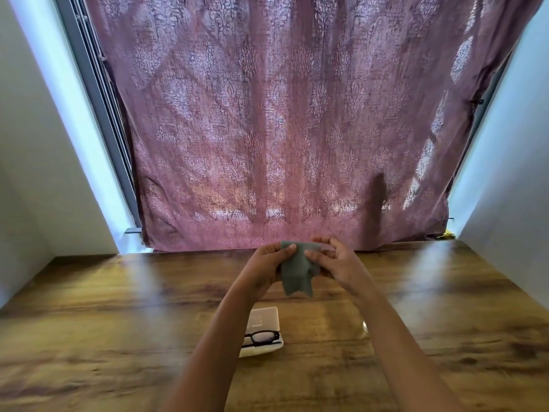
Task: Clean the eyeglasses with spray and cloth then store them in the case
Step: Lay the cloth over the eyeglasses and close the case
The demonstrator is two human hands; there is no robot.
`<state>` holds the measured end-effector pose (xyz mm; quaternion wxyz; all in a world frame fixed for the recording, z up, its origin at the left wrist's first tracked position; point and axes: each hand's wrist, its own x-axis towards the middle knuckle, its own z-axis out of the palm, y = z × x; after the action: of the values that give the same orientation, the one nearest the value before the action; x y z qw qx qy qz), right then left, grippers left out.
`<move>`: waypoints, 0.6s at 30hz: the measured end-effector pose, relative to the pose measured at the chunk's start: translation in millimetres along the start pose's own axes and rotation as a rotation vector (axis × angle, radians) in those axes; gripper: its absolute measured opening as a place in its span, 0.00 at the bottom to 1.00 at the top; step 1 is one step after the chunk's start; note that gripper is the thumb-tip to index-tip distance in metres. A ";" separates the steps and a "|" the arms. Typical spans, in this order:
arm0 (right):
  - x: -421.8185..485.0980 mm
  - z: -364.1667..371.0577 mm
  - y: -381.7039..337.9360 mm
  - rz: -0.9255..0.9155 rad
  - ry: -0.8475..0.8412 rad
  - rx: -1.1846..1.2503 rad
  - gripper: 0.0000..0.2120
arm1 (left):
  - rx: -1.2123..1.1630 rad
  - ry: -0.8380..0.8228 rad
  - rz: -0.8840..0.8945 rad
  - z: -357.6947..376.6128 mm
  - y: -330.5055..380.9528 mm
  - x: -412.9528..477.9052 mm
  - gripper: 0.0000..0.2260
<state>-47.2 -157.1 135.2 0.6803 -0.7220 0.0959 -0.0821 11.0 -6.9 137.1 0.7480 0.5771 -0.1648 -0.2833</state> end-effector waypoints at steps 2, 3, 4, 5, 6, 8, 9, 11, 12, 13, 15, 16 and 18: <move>1.5 -0.7 3.4 -0.023 0.005 -0.026 0.16 | 0.088 0.040 -0.003 0.4 2.9 -0.1 0.06; 2.2 -0.8 4.8 -0.027 0.005 -0.038 0.16 | 0.140 0.069 -0.004 0.4 4.5 -0.1 0.05; 2.5 -0.9 5.3 -0.031 0.009 -0.045 0.15 | 0.197 0.102 -0.003 0.6 5.9 0.0 0.03; 2.9 -1.5 5.9 -0.041 0.019 -0.052 0.15 | 0.244 0.139 -0.002 1.2 7.7 -0.6 0.03; 2.9 -2.2 5.6 -0.053 0.030 -0.064 0.13 | 0.271 0.175 -0.002 1.3 8.5 -0.9 0.05; 3.2 -3.6 4.2 -0.070 0.047 -0.088 0.10 | 0.272 0.238 -0.008 1.7 8.9 -0.9 0.12; 2.9 -4.1 3.4 -0.074 0.054 -0.081 0.09 | 0.269 0.265 -0.005 1.3 8.6 -1.0 0.15; 1.6 -5.0 2.4 -0.068 0.069 -0.055 0.05 | 0.267 0.287 0.010 1.2 7.6 -1.2 0.18; 0.8 -5.6 1.6 -0.061 0.074 -0.047 0.05 | 0.263 0.271 0.022 1.6 8.2 -2.0 0.18; -0.1 -6.5 0.8 -0.053 0.070 -0.041 0.05 | 0.256 0.241 0.032 2.4 9.7 -3.3 0.18; -1.5 -8.4 -0.2 -0.041 0.037 -0.034 0.06 | 0.284 0.180 0.045 3.0 12.5 -5.1 0.16; -2.2 -9.4 -1.1 -0.039 0.014 -0.045 0.08 | 0.334 0.167 0.056 2.4 13.0 -5.1 0.16; -2.8 -11.1 -2.9 -0.040 -0.007 -0.106 0.11 | 0.472 0.184 0.098 1.8 12.6 -5.3 0.17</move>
<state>-52.6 -167.0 138.8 0.6395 -0.7592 0.0834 -0.0878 8.8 -2.8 150.1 0.6173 0.7504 -0.1853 -0.1467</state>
